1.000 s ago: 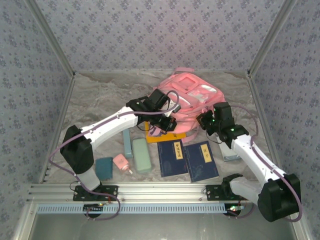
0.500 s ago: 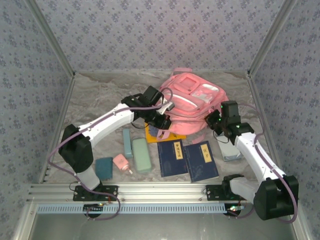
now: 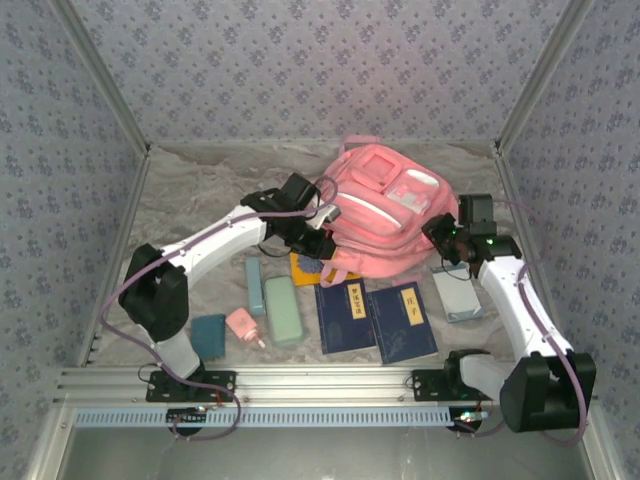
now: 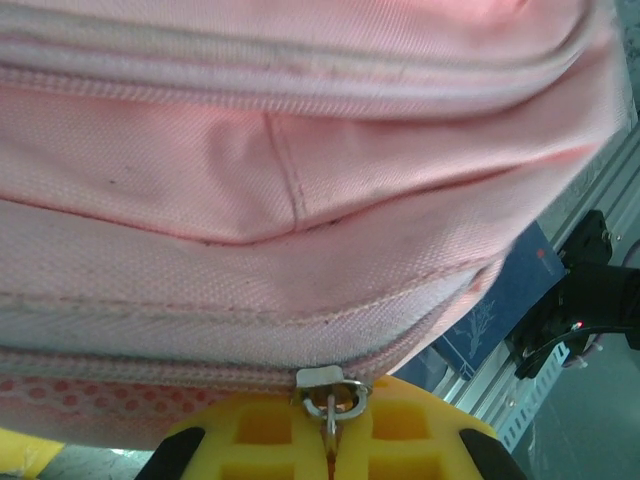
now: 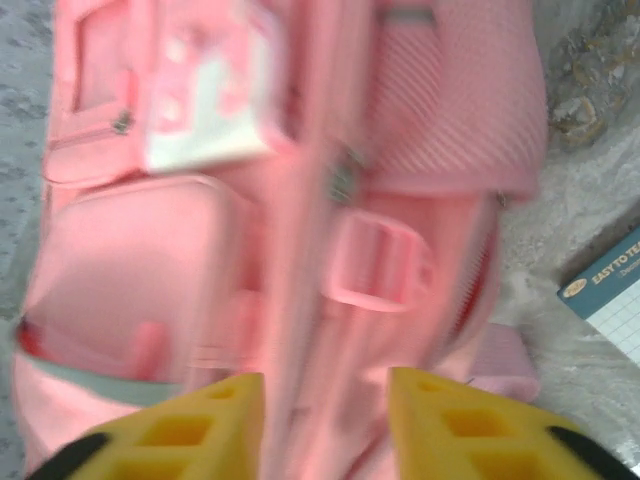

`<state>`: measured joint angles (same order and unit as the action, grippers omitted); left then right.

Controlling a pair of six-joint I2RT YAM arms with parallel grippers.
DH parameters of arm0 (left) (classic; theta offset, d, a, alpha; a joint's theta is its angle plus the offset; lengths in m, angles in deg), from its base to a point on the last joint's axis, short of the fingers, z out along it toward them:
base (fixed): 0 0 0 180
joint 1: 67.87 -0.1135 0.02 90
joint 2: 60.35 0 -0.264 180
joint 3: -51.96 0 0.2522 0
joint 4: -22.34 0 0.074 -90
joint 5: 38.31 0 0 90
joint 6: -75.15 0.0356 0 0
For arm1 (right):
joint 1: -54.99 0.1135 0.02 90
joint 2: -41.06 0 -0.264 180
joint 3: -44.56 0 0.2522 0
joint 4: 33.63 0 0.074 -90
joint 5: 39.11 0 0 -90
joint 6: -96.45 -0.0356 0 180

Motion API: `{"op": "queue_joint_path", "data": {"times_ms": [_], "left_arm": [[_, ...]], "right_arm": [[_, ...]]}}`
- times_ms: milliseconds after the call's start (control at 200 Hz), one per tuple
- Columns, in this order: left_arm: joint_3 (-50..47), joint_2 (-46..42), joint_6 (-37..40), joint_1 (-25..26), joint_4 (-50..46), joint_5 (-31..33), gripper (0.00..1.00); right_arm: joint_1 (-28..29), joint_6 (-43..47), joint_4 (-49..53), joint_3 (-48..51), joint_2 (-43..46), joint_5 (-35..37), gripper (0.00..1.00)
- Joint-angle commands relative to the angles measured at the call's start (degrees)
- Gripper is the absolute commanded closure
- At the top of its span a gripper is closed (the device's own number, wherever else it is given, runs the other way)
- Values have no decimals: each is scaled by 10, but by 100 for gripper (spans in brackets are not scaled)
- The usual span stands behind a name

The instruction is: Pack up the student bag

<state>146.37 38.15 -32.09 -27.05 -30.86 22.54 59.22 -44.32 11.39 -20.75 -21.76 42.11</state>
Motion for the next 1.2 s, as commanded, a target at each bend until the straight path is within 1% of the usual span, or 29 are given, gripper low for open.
{"op": "queue_joint_path", "data": {"times_ms": [0,100,185,275,360,465,600,744,859,1009,1194], "left_arm": [[37,-5,-20,8,23,-25,100],[47,-6,-33,19,36,-32,100],[52,-5,-46,30,54,-41,100],[65,1,-54,45,61,-40,100],[75,8,-66,61,73,-37,100],[85,18,-78,83,89,-31,100],[95,31,-83,108,99,-22,100],[89,32,-84,125,113,-16,100],[72,23,-88,133,138,-17,100],[55,12,-86,144,168,-20,100],[53,15,-83,154,179,-25,100]], "right_arm": [[30,2,60,-48,47,8,56],[71,-27,83,-63,75,-9,54],[133,-54,83,-67,83,-10,49],[182,-80,83,-68,79,-9,46],[212,-136,79,-52,82,1,45],[243,-219,39,-15,98,3,45],[250,-284,-2,25,118,3,44],[249,-296,1,50,125,13,45],[249,-314,7,70,124,39,51],[244,-333,-6,91,116,64,58],[227,-339,-45,97,81,61,59]]}}
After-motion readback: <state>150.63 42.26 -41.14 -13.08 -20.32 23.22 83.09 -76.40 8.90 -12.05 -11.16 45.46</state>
